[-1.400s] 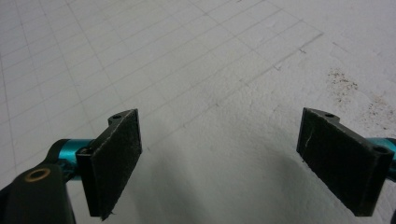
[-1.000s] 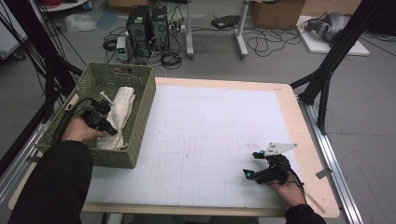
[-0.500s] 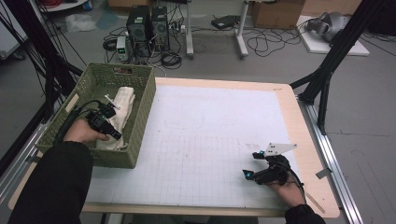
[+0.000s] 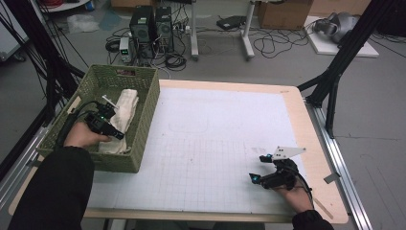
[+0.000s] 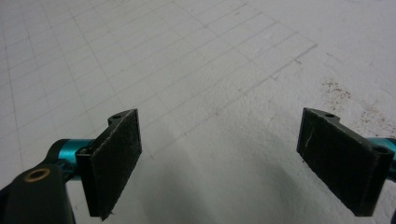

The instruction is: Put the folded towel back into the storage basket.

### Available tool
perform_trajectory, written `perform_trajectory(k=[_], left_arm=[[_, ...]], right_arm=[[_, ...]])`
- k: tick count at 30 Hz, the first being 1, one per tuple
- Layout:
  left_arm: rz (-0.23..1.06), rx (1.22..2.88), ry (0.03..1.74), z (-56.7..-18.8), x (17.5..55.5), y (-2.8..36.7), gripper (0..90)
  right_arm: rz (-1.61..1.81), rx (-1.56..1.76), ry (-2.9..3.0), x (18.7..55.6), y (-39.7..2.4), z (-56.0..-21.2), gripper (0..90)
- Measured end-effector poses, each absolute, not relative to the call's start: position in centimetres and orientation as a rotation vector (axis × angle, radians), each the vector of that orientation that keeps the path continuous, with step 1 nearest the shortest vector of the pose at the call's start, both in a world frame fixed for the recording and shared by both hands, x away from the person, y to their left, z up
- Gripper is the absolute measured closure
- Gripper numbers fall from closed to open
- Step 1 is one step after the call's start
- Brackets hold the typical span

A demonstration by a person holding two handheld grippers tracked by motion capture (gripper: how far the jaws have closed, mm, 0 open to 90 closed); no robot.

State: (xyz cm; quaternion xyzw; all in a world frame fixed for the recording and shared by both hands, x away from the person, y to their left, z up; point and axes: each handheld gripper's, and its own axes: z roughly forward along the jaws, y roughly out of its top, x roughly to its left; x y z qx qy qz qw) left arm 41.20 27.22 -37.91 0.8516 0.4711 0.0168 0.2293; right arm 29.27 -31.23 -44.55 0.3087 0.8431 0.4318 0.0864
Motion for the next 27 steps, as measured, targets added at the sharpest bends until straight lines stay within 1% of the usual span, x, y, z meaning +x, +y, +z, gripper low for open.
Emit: perform_trajectory(k=[3,9,13,20,27], left_arm=[[0.056,2.315,1.303,-37.7,41.2,27.5,72.8],[0.132,2.258,1.318,-37.0,41.0,27.8,67.3],[0.161,2.205,1.317,-36.3,40.9,28.0,65.4],[0.148,2.143,1.321,-35.8,40.8,28.0,60.3],[0.073,2.043,1.372,-35.5,40.8,28.4,55.5]], right_arm=[[1.286,0.921,2.514,29.2,-31.2,-44.4,12.9],[1.296,0.922,2.497,29.2,-31.3,-44.2,12.8],[1.303,0.920,2.494,29.2,-31.2,-44.2,12.7],[1.317,0.920,2.485,29.1,-31.2,-44.0,12.5],[1.324,0.923,2.475,29.0,-31.2,-43.9,12.4]])
